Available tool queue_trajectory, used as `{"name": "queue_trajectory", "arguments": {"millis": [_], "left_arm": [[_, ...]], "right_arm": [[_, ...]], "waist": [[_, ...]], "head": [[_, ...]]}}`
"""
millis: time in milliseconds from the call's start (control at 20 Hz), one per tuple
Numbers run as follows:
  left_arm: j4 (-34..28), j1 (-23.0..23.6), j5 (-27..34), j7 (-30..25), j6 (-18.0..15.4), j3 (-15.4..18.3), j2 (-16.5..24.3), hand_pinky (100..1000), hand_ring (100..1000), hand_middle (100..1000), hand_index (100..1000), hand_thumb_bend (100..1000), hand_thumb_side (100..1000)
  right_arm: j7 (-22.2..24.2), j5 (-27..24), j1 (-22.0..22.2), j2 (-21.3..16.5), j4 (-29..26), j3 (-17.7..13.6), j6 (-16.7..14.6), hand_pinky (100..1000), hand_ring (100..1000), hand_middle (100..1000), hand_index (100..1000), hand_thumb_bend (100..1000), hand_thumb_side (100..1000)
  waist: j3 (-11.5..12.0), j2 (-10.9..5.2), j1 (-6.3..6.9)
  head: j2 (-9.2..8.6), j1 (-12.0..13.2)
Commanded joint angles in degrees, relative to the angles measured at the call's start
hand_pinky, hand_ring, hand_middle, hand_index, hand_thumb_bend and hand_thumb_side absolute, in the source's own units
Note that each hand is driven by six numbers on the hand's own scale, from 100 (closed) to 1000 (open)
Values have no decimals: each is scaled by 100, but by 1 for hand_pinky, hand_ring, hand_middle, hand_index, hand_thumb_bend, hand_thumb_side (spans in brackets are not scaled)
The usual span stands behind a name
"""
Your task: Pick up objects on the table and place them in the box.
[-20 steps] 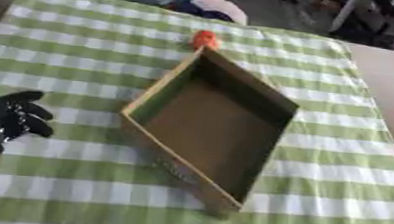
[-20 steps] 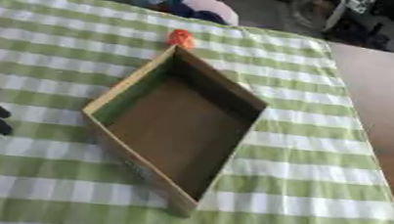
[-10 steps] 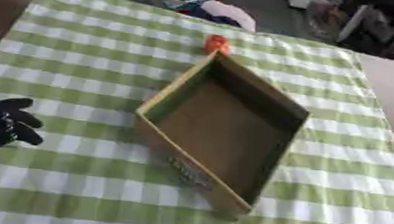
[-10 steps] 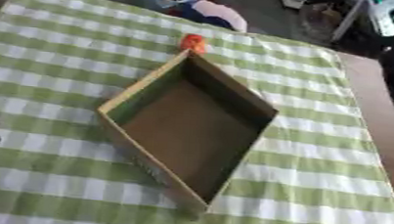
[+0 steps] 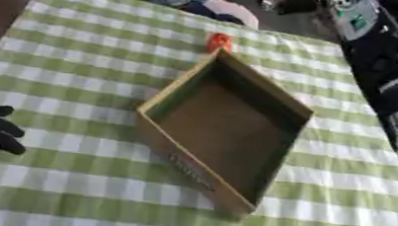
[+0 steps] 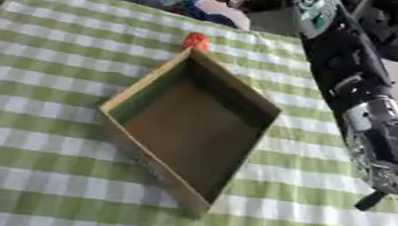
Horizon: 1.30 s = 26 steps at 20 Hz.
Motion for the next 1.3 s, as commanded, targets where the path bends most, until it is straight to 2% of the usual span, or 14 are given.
{"name": "queue_trajectory", "arguments": {"millis": [50, 350, 750, 800, 1150, 1300], "left_arm": [[-69, -93, 54, -53, -6, -33, 10, 663, 605, 632, 881, 154, 1000], [-62, -117, 48, -111, 2, -55, -21, 663, 606, 633, 881, 156, 1000], [-64, -124, 53, -124, -1, -55, -28, 663, 605, 633, 881, 156, 1000], [-64, -126, 50, -125, -1, -54, -32, 663, 605, 633, 880, 158, 1000], [-60, -146, 4, -143, -3, -59, -62, 663, 605, 633, 880, 161, 1000], [-60, -150, -1, -145, -5, -58, -66, 663, 605, 633, 881, 162, 1000]], "right_arm": [[-231, 276, -131, -9, 37, -53, -2, 803, 769, 866, 900, 100, 704], [-566, 771, -110, 174, 61, -25, -24, 802, 774, 875, 903, 100, 631], [-717, 1057, -104, 244, 96, -46, -90, 802, 774, 875, 903, 100, 629], [-721, 1076, -93, 256, 100, -35, -90, 796, 771, 870, 895, 100, 539], [-927, 1606, -6, 321, 85, 11, -150, 796, 782, 882, 904, 100, 481], [-1031, 1810, 8, 336, 72, 8, -213, 798, 787, 887, 905, 100, 418]], "waist": [[42, -102, 69], [158, -91, 70], [183, -87, 74], [202, -75, 74], [275, -30, 59], [283, -23, 54]], "head": [[-16, -120], [-4, -230], [-4, -242], [-9, -266], [-30, -349], [-37, -361]]}}
